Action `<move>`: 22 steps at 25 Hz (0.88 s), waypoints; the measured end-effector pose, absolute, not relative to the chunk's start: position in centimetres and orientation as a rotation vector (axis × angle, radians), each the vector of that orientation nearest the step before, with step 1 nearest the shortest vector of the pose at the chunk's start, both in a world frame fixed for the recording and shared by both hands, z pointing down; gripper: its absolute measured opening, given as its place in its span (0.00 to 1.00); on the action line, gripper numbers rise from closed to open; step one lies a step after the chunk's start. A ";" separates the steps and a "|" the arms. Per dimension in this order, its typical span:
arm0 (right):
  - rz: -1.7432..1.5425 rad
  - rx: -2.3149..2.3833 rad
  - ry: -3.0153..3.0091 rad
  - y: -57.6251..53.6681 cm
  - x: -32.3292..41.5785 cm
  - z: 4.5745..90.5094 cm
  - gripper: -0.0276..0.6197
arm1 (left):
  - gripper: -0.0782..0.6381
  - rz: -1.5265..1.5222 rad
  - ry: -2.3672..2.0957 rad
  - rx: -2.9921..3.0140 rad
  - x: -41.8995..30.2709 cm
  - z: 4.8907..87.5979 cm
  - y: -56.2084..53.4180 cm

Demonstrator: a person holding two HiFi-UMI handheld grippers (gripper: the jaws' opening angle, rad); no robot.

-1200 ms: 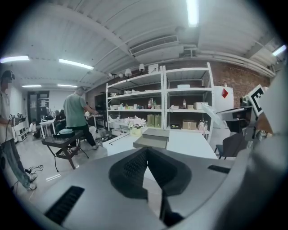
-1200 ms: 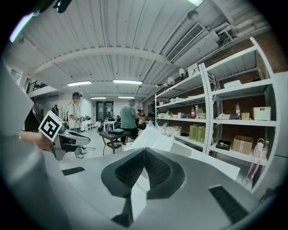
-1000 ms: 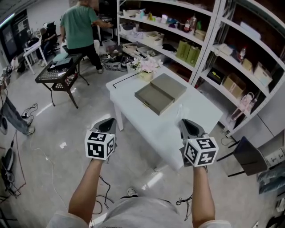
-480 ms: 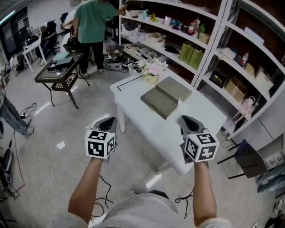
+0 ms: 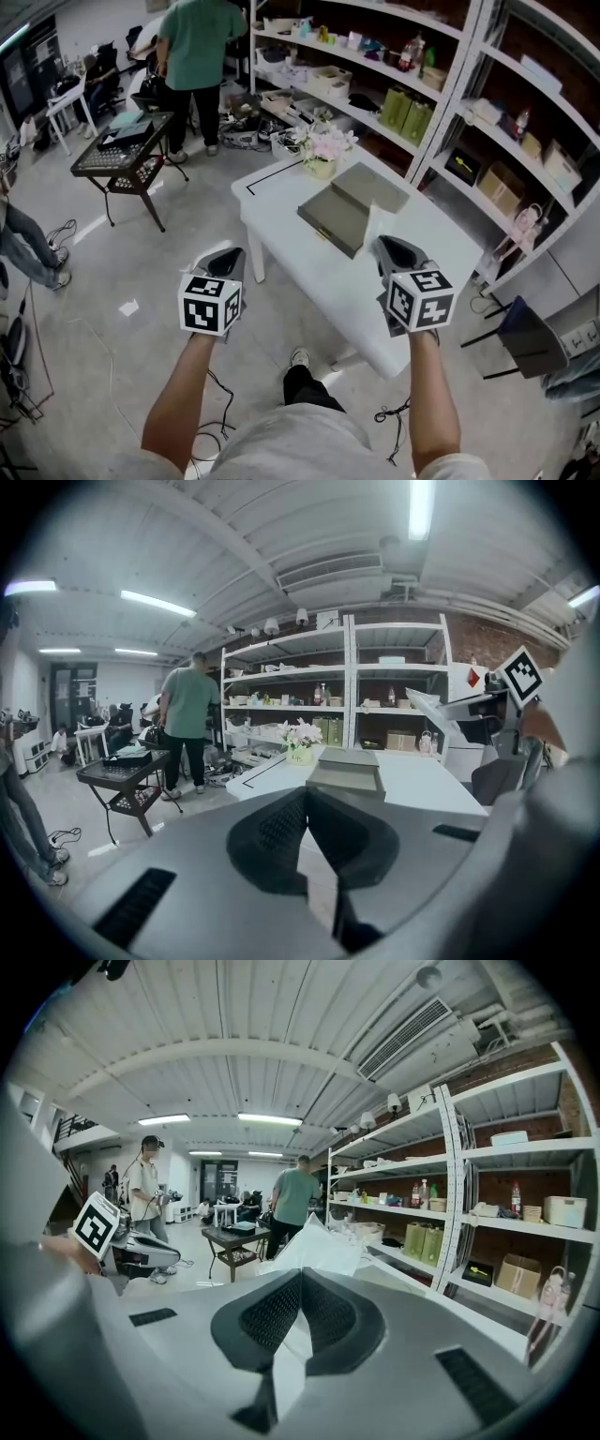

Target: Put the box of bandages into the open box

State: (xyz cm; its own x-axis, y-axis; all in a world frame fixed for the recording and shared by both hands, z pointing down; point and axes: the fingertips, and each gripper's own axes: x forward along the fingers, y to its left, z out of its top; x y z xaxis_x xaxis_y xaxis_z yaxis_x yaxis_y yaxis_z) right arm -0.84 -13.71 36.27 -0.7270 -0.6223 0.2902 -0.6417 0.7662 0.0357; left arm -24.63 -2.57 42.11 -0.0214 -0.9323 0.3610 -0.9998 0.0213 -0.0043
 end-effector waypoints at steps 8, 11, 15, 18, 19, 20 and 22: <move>0.126 0.957 -2.680 -19.3 -3.9 38.0 0.05 | 0.12 0.424 -2.027 1.989 -27.1 43.3 -8.3; 0.151 0.950 -2.675 -22.1 -5.0 38.8 0.05 | 0.12 0.436 -2.017 1.990 -27.8 43.6 -11.3; 0.178 0.943 -2.661 -25.6 -6.3 39.4 0.05 | 0.12 0.453 -2.004 1.990 -28.8 43.6 -15.2; 0.194 0.941 -2.652 -28.2 -6.9 40.0 0.05 | 0.12 0.461 -1.992 1.990 -29.3 44.0 -17.9; 0.201 0.940 -2.649 -29.0 -7.2 40.3 0.05 | 0.12 0.463 -1.989 1.989 -29.5 44.2 -18.7; 0.209 0.938 -2.645 -29.7 -7.4 40.7 0.05 | 0.12 0.466 -1.985 1.987 -29.8 44.4 -19.5; 0.223 0.926 -2.636 -31.0 -8.0 41.5 0.05 | 0.12 0.476 -1.977 1.984 -30.2 45.0 -20.9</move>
State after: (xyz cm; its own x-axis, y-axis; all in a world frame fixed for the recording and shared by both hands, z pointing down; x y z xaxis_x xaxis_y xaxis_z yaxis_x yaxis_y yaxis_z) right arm -7.99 -31.02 41.50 -0.7309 -0.5776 0.3636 -0.6304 0.7755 -0.0353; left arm -30.21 -20.93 45.04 -0.0013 -0.9005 0.4350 -0.9997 -0.0088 -0.0212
